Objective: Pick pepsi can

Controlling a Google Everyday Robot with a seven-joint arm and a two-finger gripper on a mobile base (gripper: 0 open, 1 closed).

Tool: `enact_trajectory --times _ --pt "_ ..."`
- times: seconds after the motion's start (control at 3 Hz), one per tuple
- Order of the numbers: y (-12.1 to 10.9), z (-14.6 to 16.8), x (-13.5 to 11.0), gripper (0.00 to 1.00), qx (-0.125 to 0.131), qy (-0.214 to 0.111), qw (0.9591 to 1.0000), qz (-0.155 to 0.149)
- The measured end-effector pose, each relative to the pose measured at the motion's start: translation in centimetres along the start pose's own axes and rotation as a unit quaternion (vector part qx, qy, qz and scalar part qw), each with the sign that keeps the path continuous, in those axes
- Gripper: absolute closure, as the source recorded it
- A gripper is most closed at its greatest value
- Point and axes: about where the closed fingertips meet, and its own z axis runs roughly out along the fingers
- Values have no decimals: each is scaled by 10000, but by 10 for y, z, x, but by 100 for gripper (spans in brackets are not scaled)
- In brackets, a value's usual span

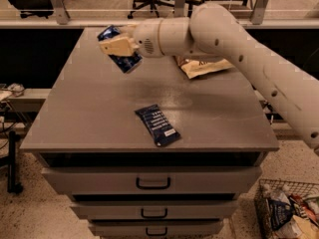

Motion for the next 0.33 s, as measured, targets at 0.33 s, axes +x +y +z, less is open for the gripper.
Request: enact_trajectory --times 0.33 --pt "-8 -25 1 100 129 -133 9998 -66"
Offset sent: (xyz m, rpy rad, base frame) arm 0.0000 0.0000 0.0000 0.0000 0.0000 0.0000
